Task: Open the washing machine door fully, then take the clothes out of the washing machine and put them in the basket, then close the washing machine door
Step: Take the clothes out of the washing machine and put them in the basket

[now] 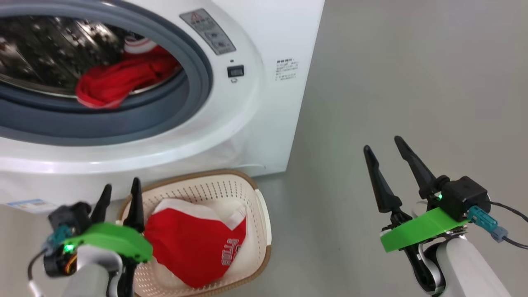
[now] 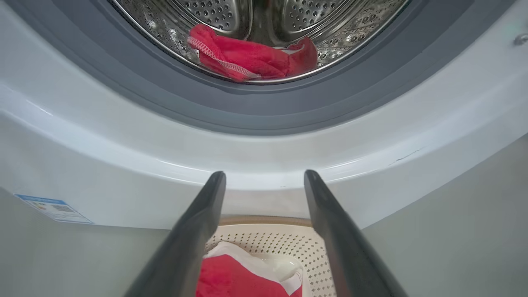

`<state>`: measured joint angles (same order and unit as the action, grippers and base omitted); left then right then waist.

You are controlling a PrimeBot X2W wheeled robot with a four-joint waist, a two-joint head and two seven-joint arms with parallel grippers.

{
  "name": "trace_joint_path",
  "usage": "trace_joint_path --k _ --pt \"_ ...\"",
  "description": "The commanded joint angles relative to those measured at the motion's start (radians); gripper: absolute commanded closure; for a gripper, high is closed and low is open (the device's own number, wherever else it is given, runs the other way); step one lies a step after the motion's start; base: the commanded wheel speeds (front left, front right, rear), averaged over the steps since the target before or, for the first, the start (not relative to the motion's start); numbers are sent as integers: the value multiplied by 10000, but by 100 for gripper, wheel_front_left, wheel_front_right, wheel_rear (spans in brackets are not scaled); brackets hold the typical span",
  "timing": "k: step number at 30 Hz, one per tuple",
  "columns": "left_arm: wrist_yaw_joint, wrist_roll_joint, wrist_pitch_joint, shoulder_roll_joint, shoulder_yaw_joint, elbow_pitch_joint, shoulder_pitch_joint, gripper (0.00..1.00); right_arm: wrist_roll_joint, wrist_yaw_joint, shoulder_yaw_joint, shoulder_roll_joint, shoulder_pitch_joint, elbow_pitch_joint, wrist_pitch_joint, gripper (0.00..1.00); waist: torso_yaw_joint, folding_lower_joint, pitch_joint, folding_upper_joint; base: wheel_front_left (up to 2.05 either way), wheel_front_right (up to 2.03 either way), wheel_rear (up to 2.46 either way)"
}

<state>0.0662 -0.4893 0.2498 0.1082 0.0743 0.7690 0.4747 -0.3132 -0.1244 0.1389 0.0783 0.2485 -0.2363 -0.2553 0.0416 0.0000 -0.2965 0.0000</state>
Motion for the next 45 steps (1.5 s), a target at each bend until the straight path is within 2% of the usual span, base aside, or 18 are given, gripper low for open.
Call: trace_joint_path --k 1,4,11,18,28,45 --pt "-172 254 118 284 -447 -605 -407 0 72 -63 92 32 -120 224 -65 0 -92 0 469 0 0 0 0" --pt "-265 681 118 157 -750 -1697 -1026 0 78 -63 -64 26 -290 234 -65 0 -96 0 766 0 0 0 0" --pt "-120 1553 119 -38 -1385 -3814 -2245 0 195 -63 -226 51 -598 283 -65 0 -13 0 1394 0 0 0 0" --pt "-30 2195 119 -267 -1888 -5017 -3283 0 265 -63 -394 6 -1013 271 -65 0 92 0 2147 0 0 0 0" --pt "235 2580 120 -457 -2056 -5731 -4423 0 287 -63 -661 7 -1624 332 -65 0 77 0 2918 0 0 0 0" --pt "388 2764 120 -532 -2316 -5632 -4908 0 312 -63 -923 -27 -2142 458 -65 0 176 0 3408 0 0 0 0"
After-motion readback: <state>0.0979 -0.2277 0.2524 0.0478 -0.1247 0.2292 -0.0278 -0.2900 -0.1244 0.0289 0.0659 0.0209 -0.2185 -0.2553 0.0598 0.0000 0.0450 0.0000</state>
